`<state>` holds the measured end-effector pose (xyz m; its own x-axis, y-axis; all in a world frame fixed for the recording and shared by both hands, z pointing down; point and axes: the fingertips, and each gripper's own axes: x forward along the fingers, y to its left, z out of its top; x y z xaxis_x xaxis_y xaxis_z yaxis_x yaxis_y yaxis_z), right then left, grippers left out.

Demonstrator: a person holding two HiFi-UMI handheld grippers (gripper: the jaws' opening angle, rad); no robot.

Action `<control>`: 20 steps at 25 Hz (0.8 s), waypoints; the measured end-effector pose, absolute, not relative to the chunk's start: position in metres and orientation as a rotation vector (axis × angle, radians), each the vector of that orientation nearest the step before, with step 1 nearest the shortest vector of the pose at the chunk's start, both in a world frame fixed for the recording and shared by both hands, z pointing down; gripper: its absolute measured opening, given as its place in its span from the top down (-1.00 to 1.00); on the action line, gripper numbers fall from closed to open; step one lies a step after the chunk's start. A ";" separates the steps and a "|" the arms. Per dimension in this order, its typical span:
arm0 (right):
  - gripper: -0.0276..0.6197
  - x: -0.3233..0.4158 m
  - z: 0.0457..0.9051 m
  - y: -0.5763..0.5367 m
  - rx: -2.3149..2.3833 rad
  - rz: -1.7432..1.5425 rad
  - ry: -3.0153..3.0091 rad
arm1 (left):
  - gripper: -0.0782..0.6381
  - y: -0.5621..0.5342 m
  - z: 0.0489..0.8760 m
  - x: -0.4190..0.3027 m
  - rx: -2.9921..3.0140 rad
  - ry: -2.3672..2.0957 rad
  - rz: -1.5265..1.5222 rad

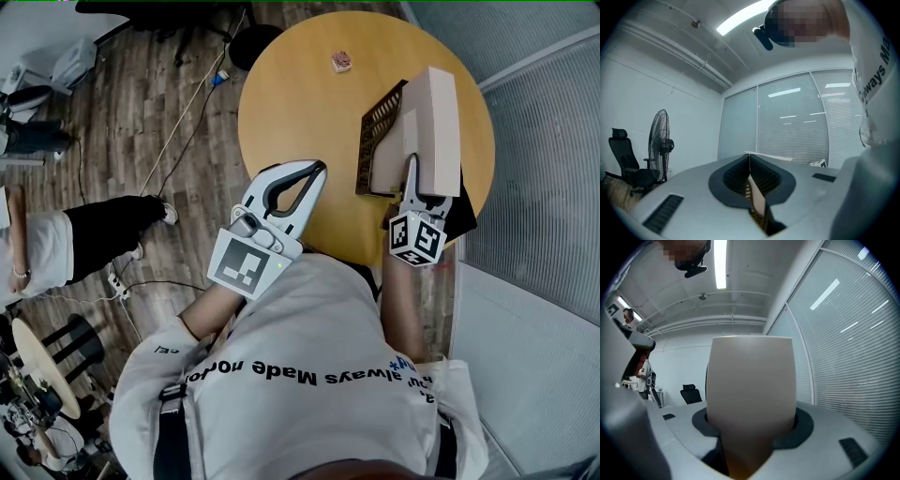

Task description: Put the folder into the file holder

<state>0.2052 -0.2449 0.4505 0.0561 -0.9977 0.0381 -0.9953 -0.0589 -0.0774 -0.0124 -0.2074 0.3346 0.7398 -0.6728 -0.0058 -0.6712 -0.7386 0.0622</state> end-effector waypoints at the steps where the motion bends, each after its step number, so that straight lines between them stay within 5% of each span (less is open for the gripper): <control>1: 0.05 0.205 0.452 -0.245 -2.262 -0.129 2.135 | 0.71 -0.207 0.335 -0.013 2.877 -1.113 -0.042; 20: 0.05 0.205 0.471 -0.247 -2.276 -0.154 2.143 | 0.71 -0.207 0.332 -0.012 2.875 -1.117 -0.038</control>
